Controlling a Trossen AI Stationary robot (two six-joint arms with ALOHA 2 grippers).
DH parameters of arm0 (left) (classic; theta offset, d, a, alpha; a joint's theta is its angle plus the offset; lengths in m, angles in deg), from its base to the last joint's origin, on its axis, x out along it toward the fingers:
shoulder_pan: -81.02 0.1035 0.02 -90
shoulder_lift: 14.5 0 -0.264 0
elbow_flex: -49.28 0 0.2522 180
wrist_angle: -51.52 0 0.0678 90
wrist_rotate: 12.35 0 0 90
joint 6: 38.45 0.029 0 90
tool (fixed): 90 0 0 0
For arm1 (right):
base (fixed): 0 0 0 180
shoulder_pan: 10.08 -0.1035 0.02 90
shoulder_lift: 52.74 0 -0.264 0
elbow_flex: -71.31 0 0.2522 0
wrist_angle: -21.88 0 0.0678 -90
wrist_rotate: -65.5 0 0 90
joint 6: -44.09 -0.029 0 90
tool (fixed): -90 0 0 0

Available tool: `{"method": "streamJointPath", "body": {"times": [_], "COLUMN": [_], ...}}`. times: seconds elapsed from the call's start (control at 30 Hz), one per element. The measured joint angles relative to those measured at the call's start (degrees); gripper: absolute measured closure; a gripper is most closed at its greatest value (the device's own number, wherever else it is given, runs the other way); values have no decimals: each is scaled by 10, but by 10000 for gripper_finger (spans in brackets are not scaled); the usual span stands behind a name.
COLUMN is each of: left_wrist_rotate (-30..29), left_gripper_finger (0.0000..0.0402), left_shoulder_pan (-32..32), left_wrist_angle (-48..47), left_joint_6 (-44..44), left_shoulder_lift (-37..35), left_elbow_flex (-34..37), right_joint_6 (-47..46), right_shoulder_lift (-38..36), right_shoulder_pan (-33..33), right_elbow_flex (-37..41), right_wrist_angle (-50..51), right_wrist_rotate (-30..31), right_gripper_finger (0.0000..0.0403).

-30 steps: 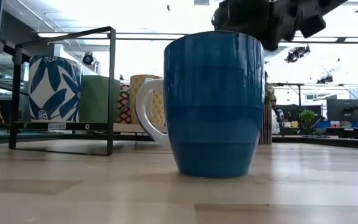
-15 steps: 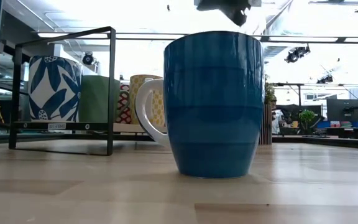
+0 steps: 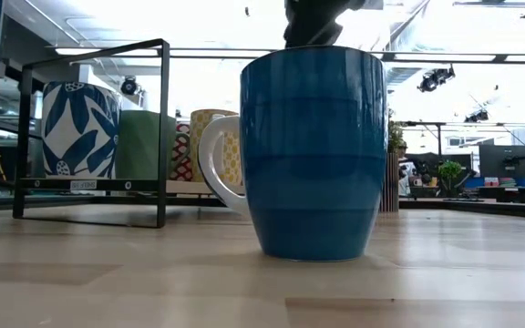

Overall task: Place coffee mugs
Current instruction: Put the blue cup on the shelf

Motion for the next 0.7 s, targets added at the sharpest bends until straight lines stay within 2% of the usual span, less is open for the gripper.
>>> {"method": "streamJointPath", "body": {"times": [0.2, 0.43, 0.53, 0.7], "left_wrist_rotate": [5, -55, -52, -50], "left_gripper_finger": [394, 394, 394, 394], "left_shoulder_pan": [-91, -195, -212, -211], "left_wrist_angle": [-21, -107, -133, -146], "left_joint_6": [-106, -246, -253, -211], "left_shoulder_lift": [0, 0, 0, 0], "left_elbow_flex": [0, 0, 0, 0], "right_joint_6": [15, 30, 36, 34], "right_shoulder_lift": [21, 36, 45, 49], "right_shoulder_pan": [0, -4, -5, -5], "right_elbow_flex": [-47, -47, -46, -46], "right_wrist_angle": [33, 41, 40, 39], "right_wrist_rotate": [-1, -3, -4, -1], "right_gripper_finger": [308, 308, 308, 308]}}
